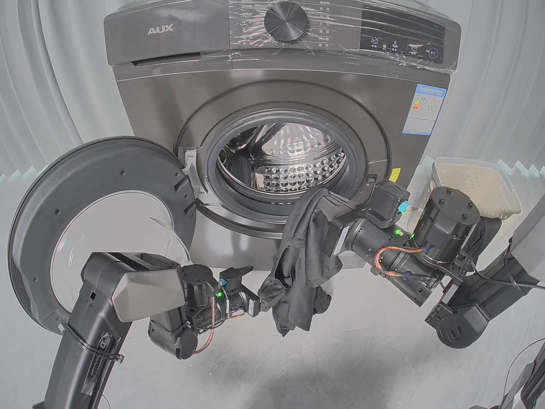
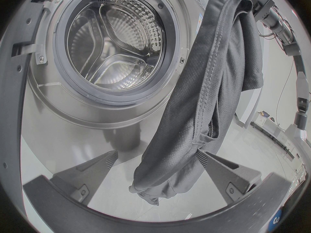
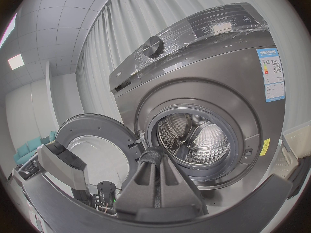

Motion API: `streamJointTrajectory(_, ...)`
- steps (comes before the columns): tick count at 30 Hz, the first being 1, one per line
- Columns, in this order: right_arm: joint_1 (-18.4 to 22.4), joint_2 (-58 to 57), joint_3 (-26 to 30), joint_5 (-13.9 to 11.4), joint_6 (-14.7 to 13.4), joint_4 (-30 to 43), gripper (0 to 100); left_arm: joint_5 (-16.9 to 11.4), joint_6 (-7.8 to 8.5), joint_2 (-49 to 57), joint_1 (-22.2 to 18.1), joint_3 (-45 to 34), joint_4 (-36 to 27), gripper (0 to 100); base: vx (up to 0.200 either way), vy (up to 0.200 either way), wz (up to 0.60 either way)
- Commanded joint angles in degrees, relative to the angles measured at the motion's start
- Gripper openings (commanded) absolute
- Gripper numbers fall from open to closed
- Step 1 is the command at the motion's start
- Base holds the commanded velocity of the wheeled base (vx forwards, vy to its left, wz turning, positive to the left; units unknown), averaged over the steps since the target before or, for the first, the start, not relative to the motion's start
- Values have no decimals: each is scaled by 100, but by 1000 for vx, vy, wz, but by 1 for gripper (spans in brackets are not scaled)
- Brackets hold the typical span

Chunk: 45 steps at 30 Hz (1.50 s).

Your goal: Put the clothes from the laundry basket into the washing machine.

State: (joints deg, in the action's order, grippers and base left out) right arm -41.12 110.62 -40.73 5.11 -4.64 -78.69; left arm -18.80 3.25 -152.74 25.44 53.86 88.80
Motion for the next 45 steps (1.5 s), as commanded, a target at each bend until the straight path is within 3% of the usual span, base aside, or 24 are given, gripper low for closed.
streamJointTrajectory(1,-28,4,12,-1,-1,-6,0,-27,8,-116,-4,72,-3,100,0,0,0)
streamJointTrajectory(10,-63,4,39,-1,-1,-6,0,-63,175,-468,-13,573,6,100,0,0,0)
streamJointTrajectory(11,-54,4,39,-1,-1,-6,0,-63,184,-468,-13,582,6,0,0,0,0)
streamJointTrajectory(25,236,12,276,8,-1,-6,0,-10,175,51,5,345,15,0,0,0,0)
streamJointTrajectory(30,561,4,636,-54,-28,-94,0,17,158,1027,-13,-235,15,0,0,0,0)
streamJointTrajectory(37,667,-58,953,-80,-37,-103,0,8,123,2178,13,-1000,15,0,0,0,0)
streamJointTrajectory(40,825,-128,1076,-115,-204,-103,0,-1,114,2811,40,-1527,6,0,0,0,0)
streamJointTrajectory(45,913,-313,1489,-194,-740,-208,0,34,88,3487,-83,-2028,15,0,0,0,0)
